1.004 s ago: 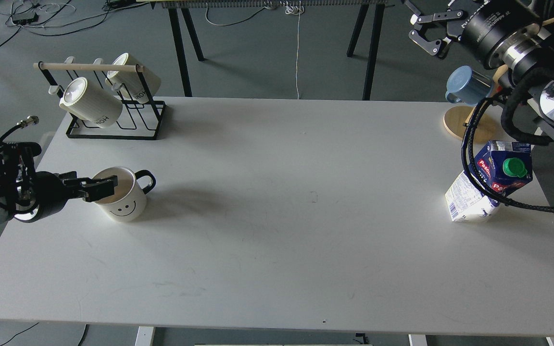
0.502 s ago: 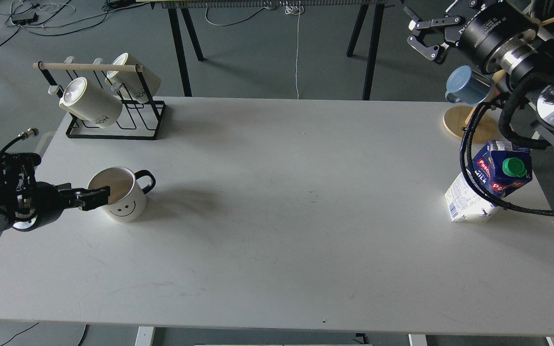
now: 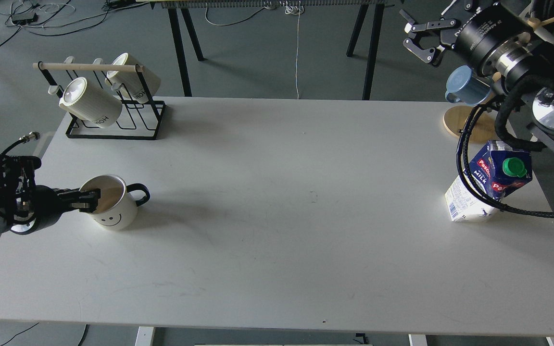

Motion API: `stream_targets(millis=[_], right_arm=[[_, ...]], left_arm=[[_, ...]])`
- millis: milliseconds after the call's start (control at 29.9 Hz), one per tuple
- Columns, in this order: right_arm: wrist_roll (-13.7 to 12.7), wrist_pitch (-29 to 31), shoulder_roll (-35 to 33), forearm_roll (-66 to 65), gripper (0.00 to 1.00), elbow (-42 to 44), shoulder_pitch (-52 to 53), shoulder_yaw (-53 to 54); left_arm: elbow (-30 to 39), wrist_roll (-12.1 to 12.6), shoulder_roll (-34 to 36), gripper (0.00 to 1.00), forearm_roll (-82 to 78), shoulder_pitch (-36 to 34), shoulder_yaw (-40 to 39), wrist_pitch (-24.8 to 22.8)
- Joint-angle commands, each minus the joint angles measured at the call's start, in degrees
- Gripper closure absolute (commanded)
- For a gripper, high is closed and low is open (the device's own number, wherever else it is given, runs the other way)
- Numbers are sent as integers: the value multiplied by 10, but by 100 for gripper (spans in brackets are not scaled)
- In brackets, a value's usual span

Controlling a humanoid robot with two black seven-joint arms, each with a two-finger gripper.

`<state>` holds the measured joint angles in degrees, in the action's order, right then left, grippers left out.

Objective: Place cup and milk with both arms
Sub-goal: 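Lower the left gripper into the white mug and grasp its rim, then lift the white mug and carry it to the table center, set it down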

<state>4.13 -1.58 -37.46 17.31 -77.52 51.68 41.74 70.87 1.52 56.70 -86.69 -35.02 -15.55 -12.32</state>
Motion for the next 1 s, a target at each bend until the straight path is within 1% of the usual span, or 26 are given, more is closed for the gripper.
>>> stream_targets(millis=[0,134,234,301,469,603,703,837,971], right_arm=[[0,0,0,0,1,0,-1,0],[0,0,0,1,1,0,-1,0],[0,0,0,1,1,1,0,1],[0,0,0,1,1,1,2,1],[0,-1,-3,2,1,1,3,1],[-1,-1,-7,2,1,1,3,1],[-1,-1,-8,2,1,1,3,1],[-1,-1,-8,2,1,2,3,1],[-1,-1,-7,2,1,3,3,1]], left_arm=[[8,-1,2,100,-1,-4,-1,0],[33,-1,15,100,-7,-11,-4,0],[58,0,37,100,-7,-36,-4,-2],[78,1,39,100,-7,-54,-3,-4],[131,18,37,100,-13,-91,-3,-27],[167,50,25,100,-20,-105,-3,-58],[182,81,-30,100,-20,-113,-2,-84],[184,122,-97,100,-35,-117,-2,-104],[182,152,-163,100,-78,-121,-2,-139]])
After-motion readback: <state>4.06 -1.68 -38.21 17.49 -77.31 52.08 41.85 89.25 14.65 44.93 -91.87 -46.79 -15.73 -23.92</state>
